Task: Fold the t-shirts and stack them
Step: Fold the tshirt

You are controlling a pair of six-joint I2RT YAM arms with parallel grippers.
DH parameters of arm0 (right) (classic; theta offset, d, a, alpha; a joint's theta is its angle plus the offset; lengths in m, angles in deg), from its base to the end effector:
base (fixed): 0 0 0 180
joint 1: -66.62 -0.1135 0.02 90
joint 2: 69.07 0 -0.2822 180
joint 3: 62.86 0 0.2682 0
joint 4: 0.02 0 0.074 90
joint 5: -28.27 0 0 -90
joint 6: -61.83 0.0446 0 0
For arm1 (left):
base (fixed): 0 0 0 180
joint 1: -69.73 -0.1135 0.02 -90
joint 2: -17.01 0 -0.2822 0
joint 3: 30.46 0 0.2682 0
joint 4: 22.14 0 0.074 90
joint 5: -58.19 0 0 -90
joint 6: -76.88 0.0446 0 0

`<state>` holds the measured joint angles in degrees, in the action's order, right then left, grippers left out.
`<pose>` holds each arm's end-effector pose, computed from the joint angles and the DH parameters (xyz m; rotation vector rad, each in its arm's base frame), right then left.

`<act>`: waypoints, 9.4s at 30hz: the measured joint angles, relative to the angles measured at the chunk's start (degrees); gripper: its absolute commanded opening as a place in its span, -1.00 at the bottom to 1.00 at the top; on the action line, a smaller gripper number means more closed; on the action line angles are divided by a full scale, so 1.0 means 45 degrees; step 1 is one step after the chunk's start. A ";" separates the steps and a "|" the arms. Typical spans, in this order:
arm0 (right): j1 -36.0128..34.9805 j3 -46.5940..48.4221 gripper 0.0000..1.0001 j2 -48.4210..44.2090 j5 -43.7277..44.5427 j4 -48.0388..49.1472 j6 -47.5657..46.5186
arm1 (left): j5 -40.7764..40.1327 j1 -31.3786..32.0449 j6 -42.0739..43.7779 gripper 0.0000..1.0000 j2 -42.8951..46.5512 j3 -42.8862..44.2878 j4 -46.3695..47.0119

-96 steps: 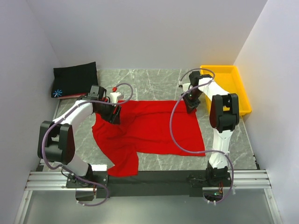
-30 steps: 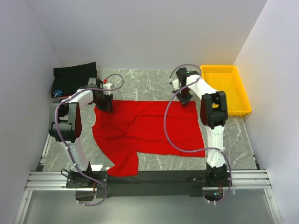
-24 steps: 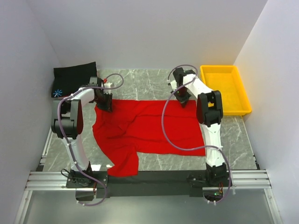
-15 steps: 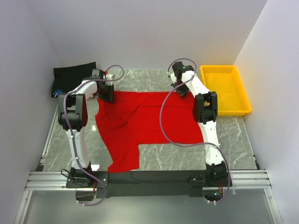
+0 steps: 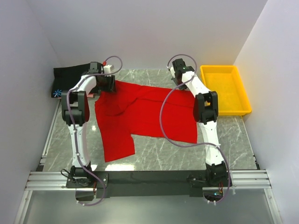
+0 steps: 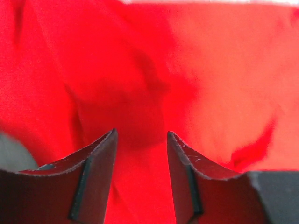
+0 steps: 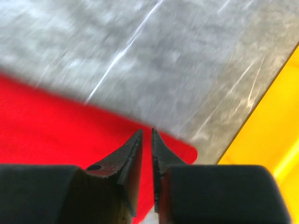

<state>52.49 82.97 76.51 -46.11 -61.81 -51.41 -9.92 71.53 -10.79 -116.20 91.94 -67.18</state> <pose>0.5622 0.1291 0.1714 -0.7584 2.5292 -0.4139 0.5406 -0.0336 0.1734 0.2390 2.4979 -0.4808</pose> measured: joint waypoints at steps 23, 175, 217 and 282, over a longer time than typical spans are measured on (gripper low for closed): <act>0.0282 -0.4138 -0.90 -0.3764 -0.3963 -0.2254 0.1977 | 0.1545 0.0942 -0.0330 0.13 0.3866 -0.5333 -0.0063; -0.1899 -2.0439 -1.00 -1.3682 -0.1593 0.2404 -0.4512 | -0.0243 0.2555 1.0268 0.02 1.1118 -1.4639 -0.1297; -0.0971 -1.9861 -1.00 -1.7359 -0.3109 0.0359 -0.4935 | 0.0287 0.1647 1.0890 -0.99 1.4872 -1.3644 -0.5741; 0.0554 -1.0836 -0.74 -0.6606 -0.2628 0.0976 -0.4915 | 0.0262 -0.0063 0.8956 -0.71 0.5411 -0.6883 -0.3254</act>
<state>54.98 34.20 46.78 -57.94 -57.42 -73.53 -8.74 71.25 29.51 -91.85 60.97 -81.83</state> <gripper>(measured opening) 0.047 0.064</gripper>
